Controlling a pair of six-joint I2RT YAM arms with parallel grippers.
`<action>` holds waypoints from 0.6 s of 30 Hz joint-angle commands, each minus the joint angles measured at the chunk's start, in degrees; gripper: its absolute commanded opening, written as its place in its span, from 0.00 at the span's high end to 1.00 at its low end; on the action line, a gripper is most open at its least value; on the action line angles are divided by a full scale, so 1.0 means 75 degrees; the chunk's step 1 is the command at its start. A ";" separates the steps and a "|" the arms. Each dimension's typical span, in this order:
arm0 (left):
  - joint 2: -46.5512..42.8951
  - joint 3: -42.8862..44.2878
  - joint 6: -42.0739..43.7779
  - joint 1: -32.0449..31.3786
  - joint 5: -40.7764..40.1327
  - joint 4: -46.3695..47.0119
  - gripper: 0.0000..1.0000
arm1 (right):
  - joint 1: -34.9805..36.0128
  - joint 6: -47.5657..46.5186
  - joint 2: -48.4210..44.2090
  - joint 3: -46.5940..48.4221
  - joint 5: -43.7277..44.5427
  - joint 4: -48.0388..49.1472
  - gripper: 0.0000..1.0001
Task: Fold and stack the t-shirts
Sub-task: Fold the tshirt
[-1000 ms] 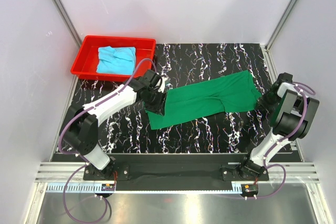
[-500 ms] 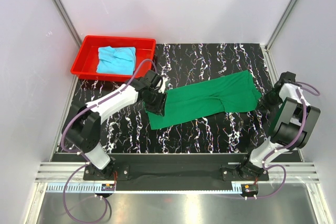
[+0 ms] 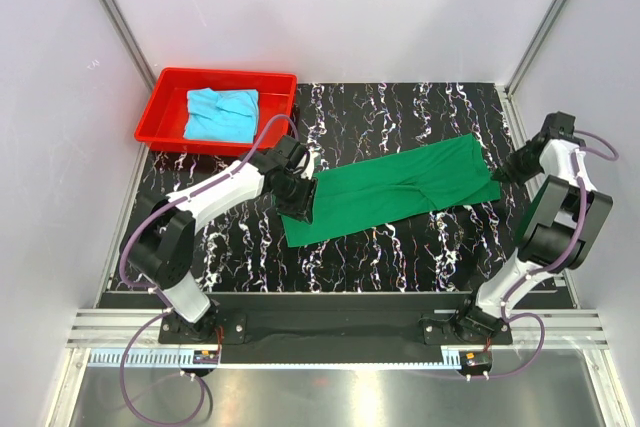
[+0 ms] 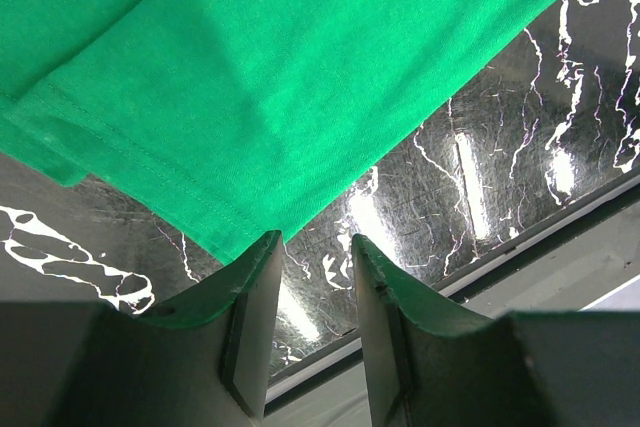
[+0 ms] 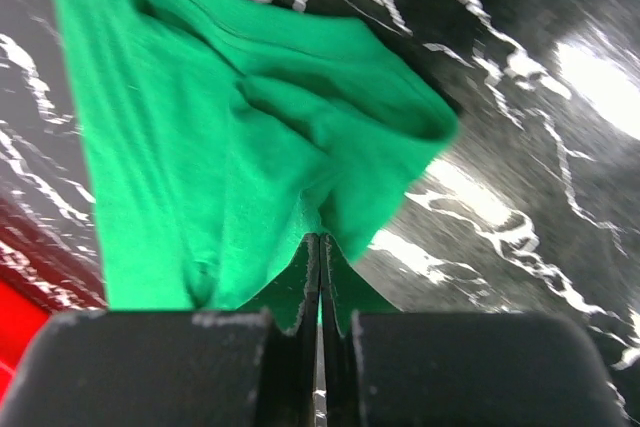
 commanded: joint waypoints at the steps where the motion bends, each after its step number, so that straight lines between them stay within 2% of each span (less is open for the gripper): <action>1: 0.0001 0.0000 0.0048 0.0045 0.0214 0.0169 0.61 | 0.0123 0.0242 0.0347 0.0622 -0.0419 0.0048 1.00; 18: 0.0060 -0.0035 -0.0081 0.0045 0.0156 0.0157 0.61 | 0.0756 0.1109 0.1613 0.1981 -0.0970 0.0353 1.00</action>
